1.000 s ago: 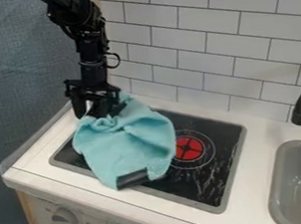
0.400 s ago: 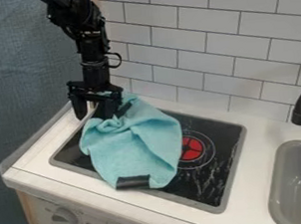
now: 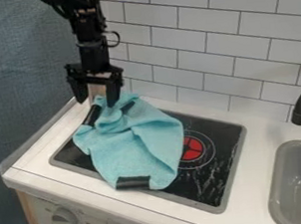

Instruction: Unfold the clothe from the right to left

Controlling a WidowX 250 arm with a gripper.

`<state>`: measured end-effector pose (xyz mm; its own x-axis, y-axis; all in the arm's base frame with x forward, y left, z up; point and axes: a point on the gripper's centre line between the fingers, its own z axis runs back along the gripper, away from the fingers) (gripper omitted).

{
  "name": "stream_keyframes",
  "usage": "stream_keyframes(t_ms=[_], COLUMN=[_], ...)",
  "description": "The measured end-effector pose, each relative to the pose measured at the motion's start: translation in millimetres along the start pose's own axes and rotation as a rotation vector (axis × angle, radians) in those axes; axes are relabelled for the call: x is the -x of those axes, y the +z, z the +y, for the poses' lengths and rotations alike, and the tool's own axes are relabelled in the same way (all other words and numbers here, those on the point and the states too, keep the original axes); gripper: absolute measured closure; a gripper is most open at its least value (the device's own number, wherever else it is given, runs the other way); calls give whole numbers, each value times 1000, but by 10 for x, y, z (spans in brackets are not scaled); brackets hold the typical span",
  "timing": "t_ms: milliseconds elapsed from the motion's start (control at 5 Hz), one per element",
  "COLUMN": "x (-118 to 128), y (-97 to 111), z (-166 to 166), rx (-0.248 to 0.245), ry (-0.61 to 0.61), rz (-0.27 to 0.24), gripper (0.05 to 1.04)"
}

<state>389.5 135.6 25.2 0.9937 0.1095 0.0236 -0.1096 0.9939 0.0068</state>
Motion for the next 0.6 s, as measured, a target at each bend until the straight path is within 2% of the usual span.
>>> stream_keyframes(t_ms=[200,600], x=[25,58], y=[166,204], z=[-43,-55], rx=[14,13], ry=[-13,-36], rz=[-41,-55], gripper=[85,85])
